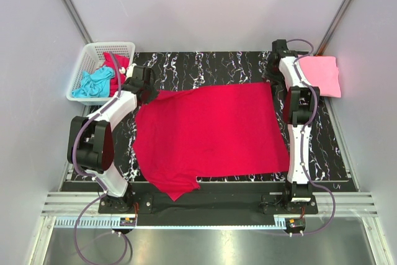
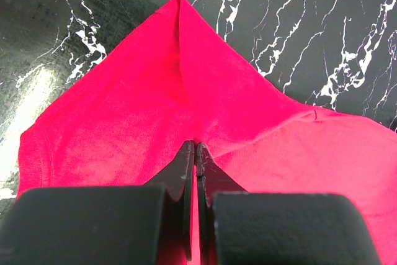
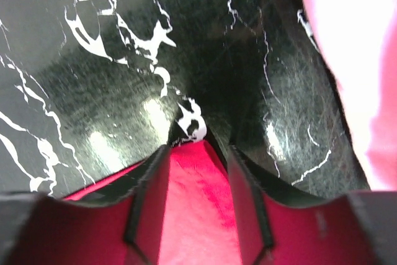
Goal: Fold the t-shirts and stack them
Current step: Fold the tshirt
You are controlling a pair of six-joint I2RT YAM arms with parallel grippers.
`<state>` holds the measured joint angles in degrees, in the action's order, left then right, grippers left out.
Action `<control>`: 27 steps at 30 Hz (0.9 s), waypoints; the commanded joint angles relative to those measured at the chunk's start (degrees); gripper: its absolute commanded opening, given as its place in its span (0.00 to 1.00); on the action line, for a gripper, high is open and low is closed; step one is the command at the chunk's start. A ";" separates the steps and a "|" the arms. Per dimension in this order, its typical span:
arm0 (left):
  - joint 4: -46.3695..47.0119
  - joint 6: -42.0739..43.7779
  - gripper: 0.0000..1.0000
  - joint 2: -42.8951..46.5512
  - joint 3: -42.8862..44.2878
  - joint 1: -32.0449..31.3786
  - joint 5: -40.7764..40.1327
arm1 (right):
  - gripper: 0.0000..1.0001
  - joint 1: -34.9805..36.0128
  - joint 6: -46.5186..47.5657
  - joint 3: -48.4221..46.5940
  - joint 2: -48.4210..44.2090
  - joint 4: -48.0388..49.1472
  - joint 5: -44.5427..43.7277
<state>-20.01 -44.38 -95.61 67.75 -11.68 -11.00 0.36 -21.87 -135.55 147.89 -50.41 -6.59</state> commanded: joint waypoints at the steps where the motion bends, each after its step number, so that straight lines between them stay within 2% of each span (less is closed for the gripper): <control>1: 1.11 0.70 0.00 2.01 1.07 0.08 0.90 | 0.53 -0.01 0.68 3.27 -2.43 -2.67 -1.67; 4: 1.11 0.79 0.00 2.10 0.81 0.08 0.90 | 0.56 -0.01 1.04 4.06 -2.96 -2.59 -1.76; 9: 1.11 0.96 0.00 2.36 0.55 0.08 0.63 | 0.50 -0.01 1.30 5.29 -3.49 -2.23 -0.97; 13: 1.11 0.96 0.00 2.62 0.28 0.08 0.55 | 0.36 -0.01 2.00 5.12 -2.97 -1.88 -0.27; 18: 1.03 1.05 0.00 2.62 0.54 0.08 0.37 | 0.22 -0.01 2.18 3.63 -2.44 -1.79 1.31; 19: 1.03 1.14 0.00 2.62 0.55 0.08 0.28 | 0.15 -0.01 2.44 3.36 -2.26 -1.71 1.58; 22: 0.85 1.31 0.00 2.80 0.81 0.08 -0.07 | 0.12 -0.01 2.62 2.57 -1.91 -1.71 2.28; 24: 0.94 1.40 0.00 2.80 0.72 0.08 -0.07 | 0.00 -0.18 2.88 2.31 -2.00 -1.53 2.63; 27: 0.94 1.49 0.00 2.80 0.63 0.08 -0.16 | 0.00 -0.01 2.88 2.30 -2.00 -1.62 2.64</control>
<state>-20.05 -43.86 -95.61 67.75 -11.68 -10.94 0.21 -19.86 -131.94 145.80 -50.46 -5.02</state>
